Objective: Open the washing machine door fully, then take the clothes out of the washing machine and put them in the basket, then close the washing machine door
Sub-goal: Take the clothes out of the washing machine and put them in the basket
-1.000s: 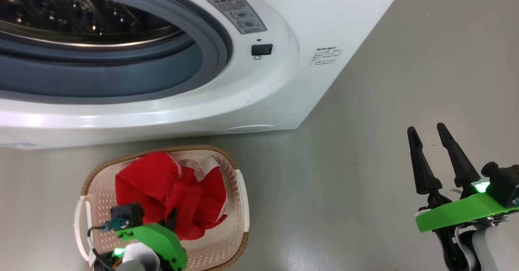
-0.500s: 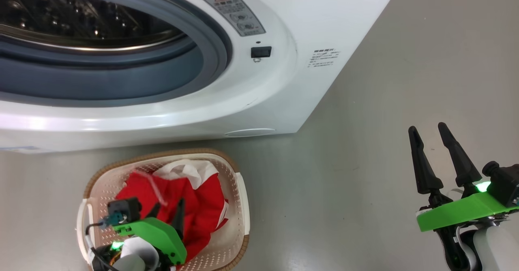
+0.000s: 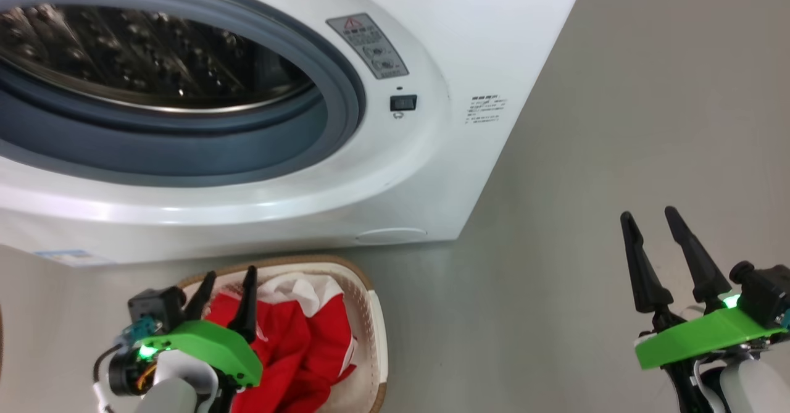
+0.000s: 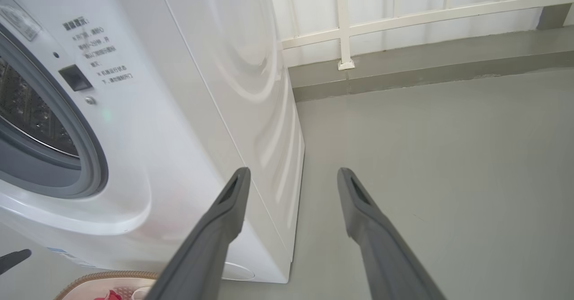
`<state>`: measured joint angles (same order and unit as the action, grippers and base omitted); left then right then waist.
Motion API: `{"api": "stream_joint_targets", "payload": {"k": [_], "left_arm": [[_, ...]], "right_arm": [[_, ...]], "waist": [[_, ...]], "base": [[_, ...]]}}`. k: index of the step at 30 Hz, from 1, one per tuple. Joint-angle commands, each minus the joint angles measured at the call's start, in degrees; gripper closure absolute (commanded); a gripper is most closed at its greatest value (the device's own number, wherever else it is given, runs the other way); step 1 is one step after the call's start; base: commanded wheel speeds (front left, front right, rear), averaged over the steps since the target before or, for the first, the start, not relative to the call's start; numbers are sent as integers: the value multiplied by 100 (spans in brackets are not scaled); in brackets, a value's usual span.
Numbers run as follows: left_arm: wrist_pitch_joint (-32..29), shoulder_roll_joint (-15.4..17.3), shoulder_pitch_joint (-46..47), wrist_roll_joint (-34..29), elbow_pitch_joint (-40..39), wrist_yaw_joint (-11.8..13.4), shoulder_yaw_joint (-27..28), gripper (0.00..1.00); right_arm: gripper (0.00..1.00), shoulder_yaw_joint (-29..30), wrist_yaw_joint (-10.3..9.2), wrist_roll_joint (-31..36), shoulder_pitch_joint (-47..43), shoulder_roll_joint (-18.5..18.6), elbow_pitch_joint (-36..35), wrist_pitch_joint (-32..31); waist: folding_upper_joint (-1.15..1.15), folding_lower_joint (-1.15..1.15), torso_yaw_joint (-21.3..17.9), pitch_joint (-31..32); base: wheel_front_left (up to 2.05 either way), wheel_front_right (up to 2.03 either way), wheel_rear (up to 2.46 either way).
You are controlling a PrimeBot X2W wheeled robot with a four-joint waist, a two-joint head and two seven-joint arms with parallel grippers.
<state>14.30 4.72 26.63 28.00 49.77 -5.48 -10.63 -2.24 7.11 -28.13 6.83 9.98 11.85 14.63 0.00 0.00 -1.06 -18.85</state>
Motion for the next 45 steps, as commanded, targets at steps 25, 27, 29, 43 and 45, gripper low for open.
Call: {"api": "stream_joint_targets", "payload": {"k": [25,27,29,43,45], "left_arm": [[70,-44,-2182,-1853,-3049,-186,1382,0],[70,-52,-2336,-1884,-3208,-191,1443,0],[70,-60,-2483,-1909,-3344,-194,1490,0],[70,-148,-3079,-1806,-3866,-200,1571,0],[70,-152,-3074,-1798,-3883,-200,1551,0]], "right_arm": [[0,-46,37,40,-1074,108,-32,37],[0,-30,37,42,-1153,117,-47,37],[0,4,37,44,-1233,125,-57,37],[0,137,37,72,-1549,78,-106,37],[0,134,37,76,-1547,79,-109,37]], "waist": [[0,0,131,1560],[0,0,138,1601],[0,0,139,1646],[0,0,108,1771],[0,0,103,1776]], "base": [[0,0,0],[0,0,0],[0,0,0],[0,0,0],[0,0,0]]}}
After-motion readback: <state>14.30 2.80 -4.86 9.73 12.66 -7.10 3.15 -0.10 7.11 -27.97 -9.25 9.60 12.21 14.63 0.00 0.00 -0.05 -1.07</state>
